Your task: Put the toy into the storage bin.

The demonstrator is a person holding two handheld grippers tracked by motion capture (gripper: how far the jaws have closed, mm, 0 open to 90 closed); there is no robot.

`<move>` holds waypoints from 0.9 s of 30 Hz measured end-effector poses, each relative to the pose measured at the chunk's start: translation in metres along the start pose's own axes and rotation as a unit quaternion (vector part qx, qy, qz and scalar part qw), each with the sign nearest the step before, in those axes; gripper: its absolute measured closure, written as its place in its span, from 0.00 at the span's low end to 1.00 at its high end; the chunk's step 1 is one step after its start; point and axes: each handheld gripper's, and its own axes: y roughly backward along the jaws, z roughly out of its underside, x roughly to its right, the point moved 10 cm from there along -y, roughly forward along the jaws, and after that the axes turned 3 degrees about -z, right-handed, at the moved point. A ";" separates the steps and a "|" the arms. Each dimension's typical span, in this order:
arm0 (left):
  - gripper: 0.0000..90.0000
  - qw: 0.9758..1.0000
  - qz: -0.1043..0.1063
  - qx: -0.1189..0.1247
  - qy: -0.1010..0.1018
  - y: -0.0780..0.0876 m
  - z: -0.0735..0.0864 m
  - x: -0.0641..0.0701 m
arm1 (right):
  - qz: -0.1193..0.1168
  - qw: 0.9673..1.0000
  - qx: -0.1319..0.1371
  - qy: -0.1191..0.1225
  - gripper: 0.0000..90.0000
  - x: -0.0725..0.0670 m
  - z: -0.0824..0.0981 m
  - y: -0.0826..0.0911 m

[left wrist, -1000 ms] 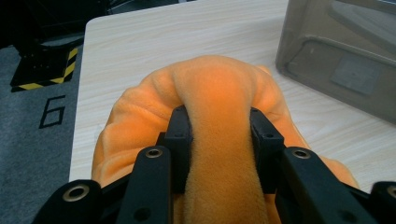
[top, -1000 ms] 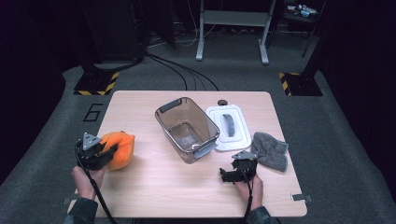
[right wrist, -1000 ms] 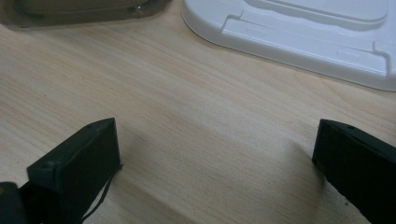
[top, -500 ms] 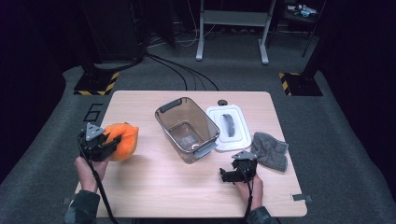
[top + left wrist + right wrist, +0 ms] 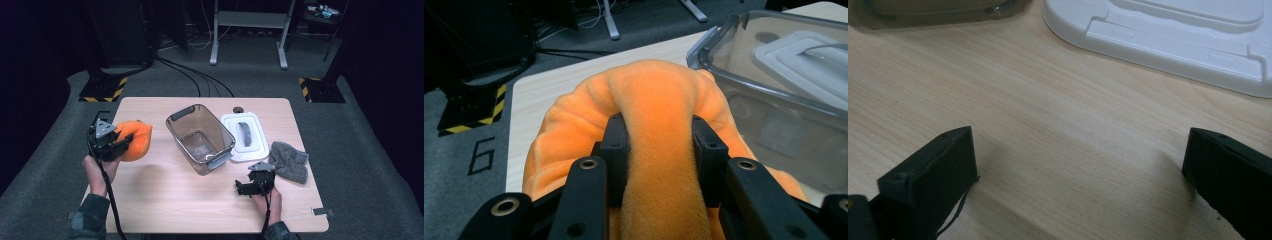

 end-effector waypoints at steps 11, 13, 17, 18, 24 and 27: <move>0.74 1.000 0.003 0.010 -0.012 -0.006 -0.029 0.006 | 0.000 1.000 0.000 0.000 0.00 0.000 0.000 0.000; 0.74 1.000 0.006 0.009 -0.011 -0.008 -0.032 0.006 | -0.003 1.000 -0.002 0.003 0.00 -0.001 0.000 0.000; 0.74 1.000 0.006 0.013 -0.014 -0.010 -0.040 0.008 | -0.006 1.000 -0.003 0.008 0.00 -0.001 0.000 0.000; 0.74 1.000 0.006 0.016 -0.013 -0.010 -0.042 0.009 | -0.006 1.000 -0.003 0.011 0.00 -0.001 0.000 0.000; 0.74 1.000 0.011 0.018 -0.021 -0.013 -0.056 0.017 | -0.005 1.000 0.000 0.004 0.00 -0.001 0.000 -0.001; 0.74 0.999 0.016 0.022 -0.020 -0.016 -0.063 0.022 | -0.004 1.000 0.000 0.004 0.00 -0.001 -0.001 -0.001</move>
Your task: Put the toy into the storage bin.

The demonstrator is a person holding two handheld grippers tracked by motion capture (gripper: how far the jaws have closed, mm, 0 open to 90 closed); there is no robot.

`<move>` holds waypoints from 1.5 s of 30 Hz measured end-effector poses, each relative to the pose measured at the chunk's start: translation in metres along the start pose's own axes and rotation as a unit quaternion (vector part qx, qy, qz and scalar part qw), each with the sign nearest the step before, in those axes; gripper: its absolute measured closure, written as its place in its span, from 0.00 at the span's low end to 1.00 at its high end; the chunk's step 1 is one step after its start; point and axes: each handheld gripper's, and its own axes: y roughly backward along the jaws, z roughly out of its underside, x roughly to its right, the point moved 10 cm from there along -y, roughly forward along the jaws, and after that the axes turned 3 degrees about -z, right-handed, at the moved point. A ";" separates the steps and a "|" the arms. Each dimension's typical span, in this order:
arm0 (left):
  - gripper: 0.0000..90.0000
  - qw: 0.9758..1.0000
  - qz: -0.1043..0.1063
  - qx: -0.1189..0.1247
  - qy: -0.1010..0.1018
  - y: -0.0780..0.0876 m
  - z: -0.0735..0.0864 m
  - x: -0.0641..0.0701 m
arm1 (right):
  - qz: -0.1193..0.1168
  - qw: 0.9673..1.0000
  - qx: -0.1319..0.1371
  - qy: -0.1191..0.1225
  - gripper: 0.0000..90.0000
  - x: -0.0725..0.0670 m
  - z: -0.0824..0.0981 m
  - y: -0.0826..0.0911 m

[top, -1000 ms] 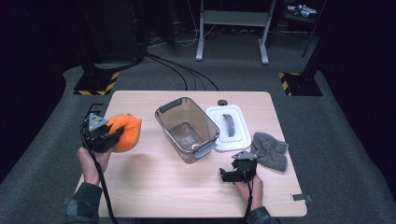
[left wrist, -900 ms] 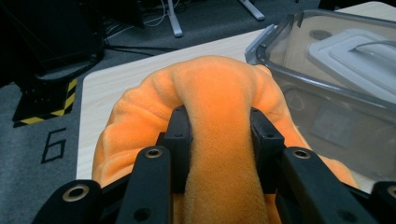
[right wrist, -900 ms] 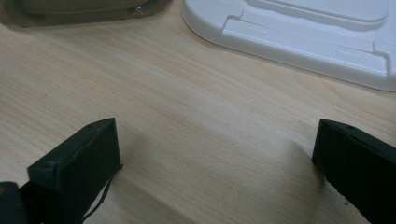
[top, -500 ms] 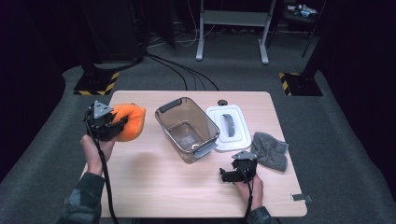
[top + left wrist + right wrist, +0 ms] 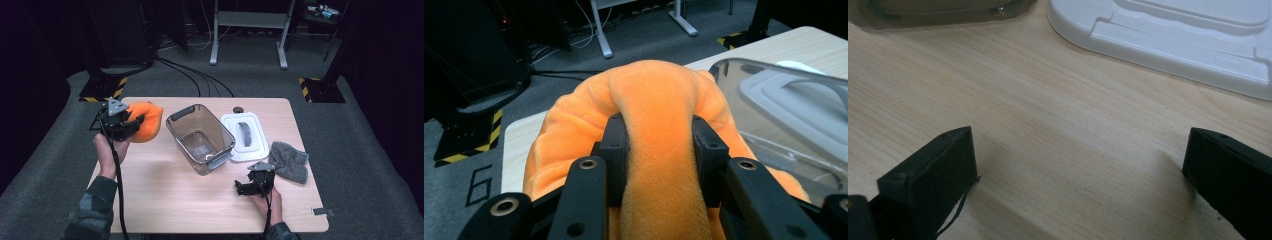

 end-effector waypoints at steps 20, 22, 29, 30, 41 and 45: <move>0.73 1.000 0.027 0.004 -0.008 -0.025 -0.031 0.029 | 0.001 1.000 0.000 -0.002 0.00 0.000 0.000 0.000; 0.73 0.999 0.032 0.004 -0.007 -0.028 -0.033 0.033 | 0.001 1.000 0.000 -0.002 0.00 0.000 0.000 0.000; 0.73 0.999 0.046 0.001 -0.012 -0.038 -0.039 0.048 | 0.001 1.000 0.000 -0.002 0.00 0.000 0.000 0.000; 0.73 0.999 0.046 0.002 -0.015 -0.040 -0.040 0.050 | 0.001 1.000 0.000 -0.003 0.00 0.000 0.000 0.000; 0.73 0.997 0.067 -0.005 -0.028 -0.059 -0.042 0.075 | 0.002 1.000 0.001 -0.006 0.00 0.000 0.000 0.000; 0.72 0.996 0.084 -0.007 -0.035 -0.065 -0.042 0.086 | 0.003 1.000 0.002 -0.004 0.00 0.000 0.000 0.000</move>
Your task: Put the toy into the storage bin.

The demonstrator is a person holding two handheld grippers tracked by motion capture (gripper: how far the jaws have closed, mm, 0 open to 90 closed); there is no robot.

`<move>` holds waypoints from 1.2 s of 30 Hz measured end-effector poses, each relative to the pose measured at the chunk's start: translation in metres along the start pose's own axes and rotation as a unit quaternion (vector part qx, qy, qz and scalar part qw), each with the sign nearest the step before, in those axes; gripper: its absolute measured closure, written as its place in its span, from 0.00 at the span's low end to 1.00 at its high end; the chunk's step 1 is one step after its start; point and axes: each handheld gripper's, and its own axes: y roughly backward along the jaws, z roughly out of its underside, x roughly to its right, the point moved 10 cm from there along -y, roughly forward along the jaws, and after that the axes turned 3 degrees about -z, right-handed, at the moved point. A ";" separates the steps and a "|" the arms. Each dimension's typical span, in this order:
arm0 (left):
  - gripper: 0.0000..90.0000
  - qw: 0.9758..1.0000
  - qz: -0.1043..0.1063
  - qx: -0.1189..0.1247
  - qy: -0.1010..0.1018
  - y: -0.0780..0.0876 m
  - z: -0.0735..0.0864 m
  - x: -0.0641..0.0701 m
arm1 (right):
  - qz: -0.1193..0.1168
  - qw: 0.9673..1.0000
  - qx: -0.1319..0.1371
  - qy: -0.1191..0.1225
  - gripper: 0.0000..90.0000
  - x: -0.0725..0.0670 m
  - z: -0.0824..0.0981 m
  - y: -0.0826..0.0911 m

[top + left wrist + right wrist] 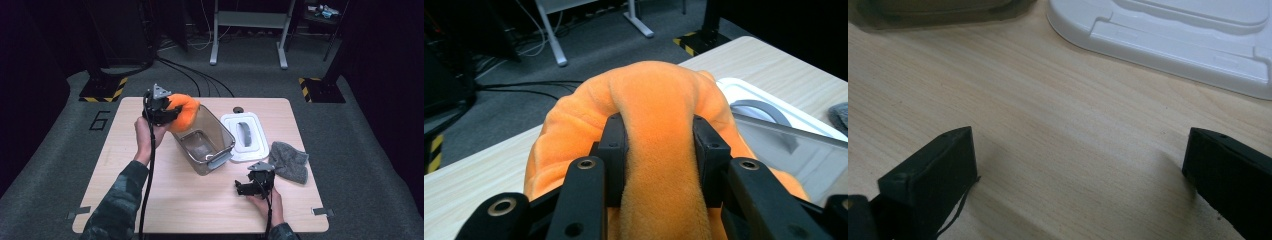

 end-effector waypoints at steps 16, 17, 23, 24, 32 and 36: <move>0.72 0.999 0.046 -0.011 -0.018 -0.027 0.004 0.028 | 0.000 1.000 0.000 -0.001 0.00 0.000 0.000 0.000; 0.72 0.999 0.047 -0.011 -0.021 -0.028 0.006 0.029 | 0.000 1.000 0.000 -0.001 0.00 0.000 0.000 0.000; 0.71 0.998 0.050 -0.025 -0.021 -0.038 0.019 0.028 | 0.000 1.000 0.000 -0.001 0.00 0.000 0.000 0.000; 0.71 0.998 0.056 -0.026 -0.020 -0.038 0.020 0.027 | 0.000 1.000 0.000 -0.001 0.00 0.000 0.000 0.000; 0.69 0.997 0.062 -0.042 -0.027 -0.047 0.030 0.030 | 0.000 1.000 0.000 -0.001 0.00 0.000 0.000 0.000; 0.67 0.996 0.060 -0.053 -0.030 -0.052 0.033 0.032 | -0.001 1.000 -0.001 0.001 0.00 0.000 0.001 0.000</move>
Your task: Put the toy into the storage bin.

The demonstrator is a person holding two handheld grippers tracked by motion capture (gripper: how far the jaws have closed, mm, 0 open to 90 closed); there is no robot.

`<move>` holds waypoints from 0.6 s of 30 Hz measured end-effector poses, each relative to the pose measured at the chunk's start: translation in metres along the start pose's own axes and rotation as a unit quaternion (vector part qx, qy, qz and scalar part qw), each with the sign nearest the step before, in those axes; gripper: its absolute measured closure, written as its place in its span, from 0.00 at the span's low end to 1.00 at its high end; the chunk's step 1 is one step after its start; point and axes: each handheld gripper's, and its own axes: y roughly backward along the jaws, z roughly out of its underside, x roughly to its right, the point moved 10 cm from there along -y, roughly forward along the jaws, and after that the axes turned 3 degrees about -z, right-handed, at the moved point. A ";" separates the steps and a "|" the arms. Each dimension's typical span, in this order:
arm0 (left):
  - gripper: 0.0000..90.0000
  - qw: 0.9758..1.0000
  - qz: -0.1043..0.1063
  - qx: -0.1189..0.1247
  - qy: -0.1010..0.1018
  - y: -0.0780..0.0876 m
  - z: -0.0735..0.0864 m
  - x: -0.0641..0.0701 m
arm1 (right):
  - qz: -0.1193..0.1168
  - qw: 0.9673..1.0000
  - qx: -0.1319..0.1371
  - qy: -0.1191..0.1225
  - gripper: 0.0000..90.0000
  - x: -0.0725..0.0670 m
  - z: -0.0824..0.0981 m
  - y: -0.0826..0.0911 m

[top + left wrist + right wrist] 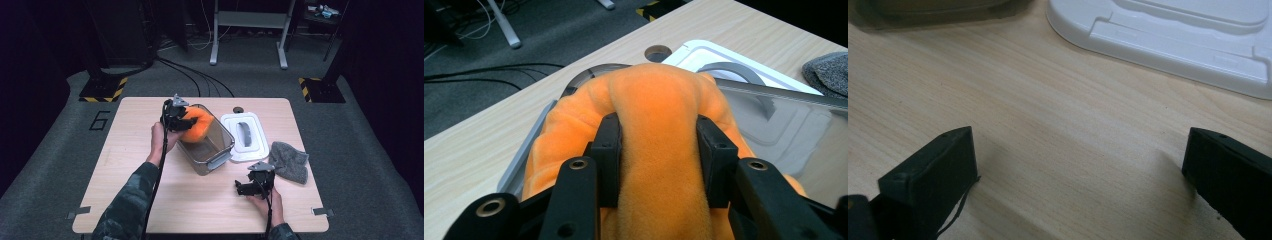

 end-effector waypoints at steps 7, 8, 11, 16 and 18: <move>0.51 0.999 0.005 -0.038 0.009 -0.011 0.011 -0.001 | 0.000 1.000 0.001 -0.001 0.01 0.000 0.000 0.000; 0.47 0.999 0.006 -0.040 0.012 -0.012 0.012 -0.001 | 0.002 1.000 0.002 0.001 0.01 0.000 0.000 0.000; 0.39 0.999 0.006 -0.033 0.019 -0.013 0.011 0.001 | 0.001 1.000 0.002 0.001 0.01 0.000 0.000 0.000; 0.24 0.999 0.010 -0.027 0.028 -0.004 0.009 0.000 | 0.002 1.000 0.002 0.000 0.01 0.000 0.000 0.000; 0.22 0.999 0.009 -0.027 0.030 0.001 0.011 -0.002 | 0.002 1.000 0.002 0.000 0.01 0.000 0.000 0.000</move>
